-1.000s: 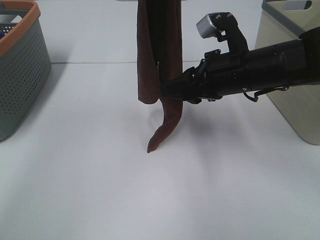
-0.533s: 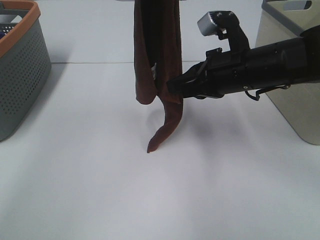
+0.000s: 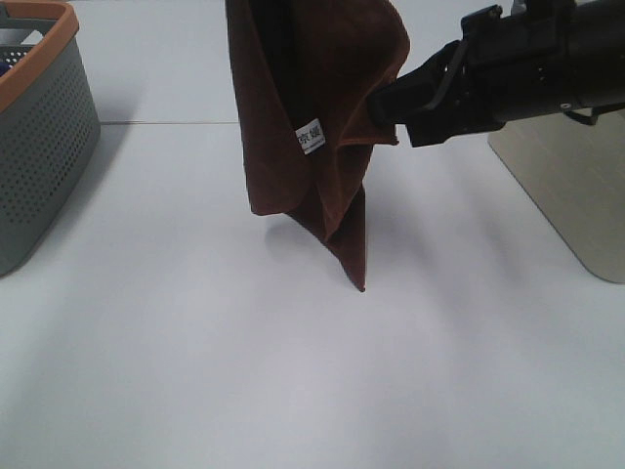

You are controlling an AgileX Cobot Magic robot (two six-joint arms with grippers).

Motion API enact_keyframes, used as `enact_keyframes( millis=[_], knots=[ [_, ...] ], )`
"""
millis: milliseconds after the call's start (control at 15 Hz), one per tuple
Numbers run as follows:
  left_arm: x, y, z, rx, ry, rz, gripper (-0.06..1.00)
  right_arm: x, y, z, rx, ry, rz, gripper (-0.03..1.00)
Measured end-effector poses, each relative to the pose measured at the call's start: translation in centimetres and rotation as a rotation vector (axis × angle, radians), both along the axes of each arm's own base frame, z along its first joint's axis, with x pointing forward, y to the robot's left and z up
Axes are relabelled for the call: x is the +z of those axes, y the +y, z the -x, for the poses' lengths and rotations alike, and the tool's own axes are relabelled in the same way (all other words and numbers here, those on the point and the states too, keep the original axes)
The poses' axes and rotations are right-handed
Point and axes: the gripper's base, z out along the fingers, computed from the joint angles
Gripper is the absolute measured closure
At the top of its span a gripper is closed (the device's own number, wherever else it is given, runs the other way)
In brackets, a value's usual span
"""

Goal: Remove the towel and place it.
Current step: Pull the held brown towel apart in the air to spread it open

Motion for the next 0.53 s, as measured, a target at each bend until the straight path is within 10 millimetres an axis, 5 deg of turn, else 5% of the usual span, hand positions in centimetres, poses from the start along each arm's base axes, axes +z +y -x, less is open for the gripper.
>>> enact_keyframes(
  millis=[200, 467, 533],
  knots=[
    [-0.8, 1.3, -0.1, 0.119, 0.064, -0.098, 0.94, 2.3, -0.9, 1.0, 0.002, -0.132, 0.091, 0.97],
    [-1.5, 2.3, 0.0, 0.214, 0.169, -0.113, 0.94, 2.8, -2.0, 0.5, -0.054, -0.253, 0.245, 0.97],
    [-2.2, 4.1, -1.1, 0.3, 0.236, -0.08, 0.94, 4.0, -2.1, -0.1, -0.045, -0.333, 0.312, 0.97]
  ],
)
